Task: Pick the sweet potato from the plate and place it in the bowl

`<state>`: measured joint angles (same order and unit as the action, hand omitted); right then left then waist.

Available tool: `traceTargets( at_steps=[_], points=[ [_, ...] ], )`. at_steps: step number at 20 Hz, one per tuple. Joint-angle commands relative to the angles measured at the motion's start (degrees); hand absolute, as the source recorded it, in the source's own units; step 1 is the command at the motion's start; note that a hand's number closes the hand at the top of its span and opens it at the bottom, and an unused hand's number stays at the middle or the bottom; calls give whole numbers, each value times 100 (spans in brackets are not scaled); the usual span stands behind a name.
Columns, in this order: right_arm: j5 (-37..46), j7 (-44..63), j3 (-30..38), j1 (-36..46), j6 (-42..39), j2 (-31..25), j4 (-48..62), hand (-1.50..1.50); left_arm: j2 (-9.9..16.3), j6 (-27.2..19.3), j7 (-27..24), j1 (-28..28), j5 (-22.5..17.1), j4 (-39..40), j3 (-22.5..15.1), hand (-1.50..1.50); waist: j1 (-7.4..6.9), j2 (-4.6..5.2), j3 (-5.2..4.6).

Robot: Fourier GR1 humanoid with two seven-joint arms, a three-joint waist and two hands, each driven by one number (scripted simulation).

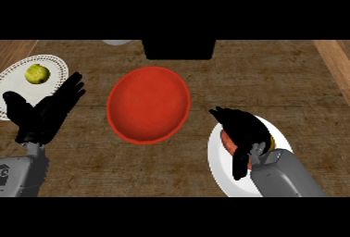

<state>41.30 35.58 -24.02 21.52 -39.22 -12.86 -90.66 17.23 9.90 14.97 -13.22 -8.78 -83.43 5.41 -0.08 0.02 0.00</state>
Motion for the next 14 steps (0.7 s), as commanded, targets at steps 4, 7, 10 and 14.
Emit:
traceTargets(
  at_steps=[4,7,10,14],
  points=[
    [598,-829,58,71,439,-7,1081,-150,-60,24,428,140,-115,-606,130,0,-23,1,1],
    [789,-684,89,15,383,182,1098,-150,-299,15,-110,335,286,-326,-96,0,-10,1,0],
    [936,-1114,184,-29,661,163,1436,-150,-293,-20,5,-269,343,269,-17,0,11,5,0],
    [1263,-1135,235,42,934,484,1943,-150,-255,142,151,314,118,-544,140,0,-20,-2,0]
  ],
)
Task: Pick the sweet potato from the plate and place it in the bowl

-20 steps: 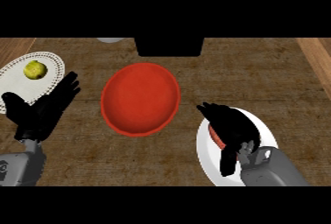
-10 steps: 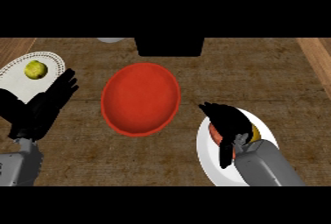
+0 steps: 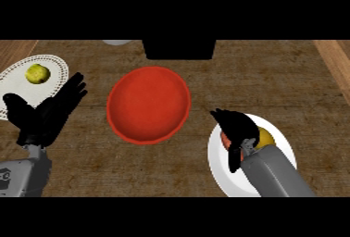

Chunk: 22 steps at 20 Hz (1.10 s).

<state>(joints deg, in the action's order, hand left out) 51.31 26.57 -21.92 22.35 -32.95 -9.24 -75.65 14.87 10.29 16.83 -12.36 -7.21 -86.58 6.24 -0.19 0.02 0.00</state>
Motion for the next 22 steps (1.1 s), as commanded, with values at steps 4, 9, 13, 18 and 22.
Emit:
traceTargets(
  at_steps=[4,9,13,18,22],
  points=[
    [393,-648,118,-93,393,25,798,-150,87,172,4,-250,-8,225,203,0,9,5,0],
    [574,-1053,308,-149,529,-27,1042,-150,-42,246,-250,-97,51,337,212,0,7,3,0],
    [816,-1539,324,80,1119,17,1433,150,-110,81,161,-163,175,44,81,0,-3,2,1],
    [972,-1479,319,239,1332,423,1584,150,29,353,-42,-13,36,79,250,0,-13,3,0],
    [902,-1816,496,7,1039,9,906,150,-216,-3,191,-135,220,-46,128,0,18,-7,0]
  ],
)
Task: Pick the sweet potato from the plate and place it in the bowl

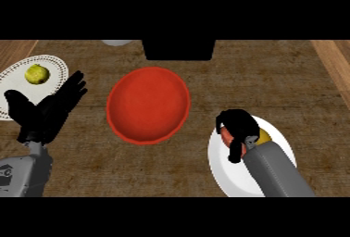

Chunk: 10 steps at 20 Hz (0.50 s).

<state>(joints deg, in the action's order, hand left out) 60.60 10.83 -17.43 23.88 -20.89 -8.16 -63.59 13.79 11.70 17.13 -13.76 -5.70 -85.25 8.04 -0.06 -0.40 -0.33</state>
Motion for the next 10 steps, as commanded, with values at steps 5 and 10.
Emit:
traceTargets(
  at_steps=[5,10],
  points=[
    [179,-55,-169,-313,-271,223,-628,150,58,48,70,81,-53,-294,143,0,0,34,33],
    [256,370,-18,-1250,85,64,-1611,150,8,148,-365,206,6,237,185,0,87,26,30]
  ],
)
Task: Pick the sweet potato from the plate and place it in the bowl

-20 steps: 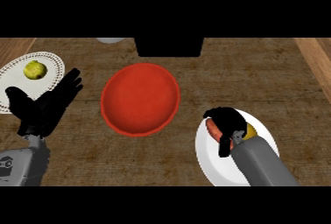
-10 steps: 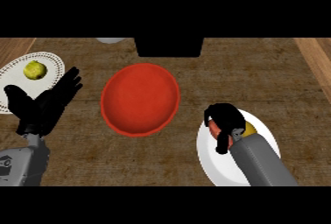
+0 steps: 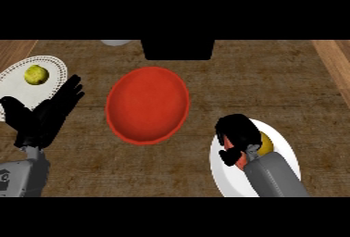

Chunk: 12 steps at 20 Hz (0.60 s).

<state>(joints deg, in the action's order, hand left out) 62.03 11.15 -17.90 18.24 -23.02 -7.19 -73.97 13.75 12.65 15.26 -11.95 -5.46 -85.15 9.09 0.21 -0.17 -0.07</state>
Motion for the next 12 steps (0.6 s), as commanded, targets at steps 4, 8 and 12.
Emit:
traceTargets(
  at_steps=[4,8,12],
  points=[
    [223,1161,443,-1782,1038,9,-1384,150,-57,-99,-145,180,98,52,29,0,296,-47,3],
    [448,1509,-170,-2796,1018,131,-2968,150,225,215,-62,12,-81,107,162,0,93,-7,3],
    [793,2094,-813,-3336,481,101,-4696,150,45,63,24,329,-37,-243,75,0,76,-26,0]
  ],
)
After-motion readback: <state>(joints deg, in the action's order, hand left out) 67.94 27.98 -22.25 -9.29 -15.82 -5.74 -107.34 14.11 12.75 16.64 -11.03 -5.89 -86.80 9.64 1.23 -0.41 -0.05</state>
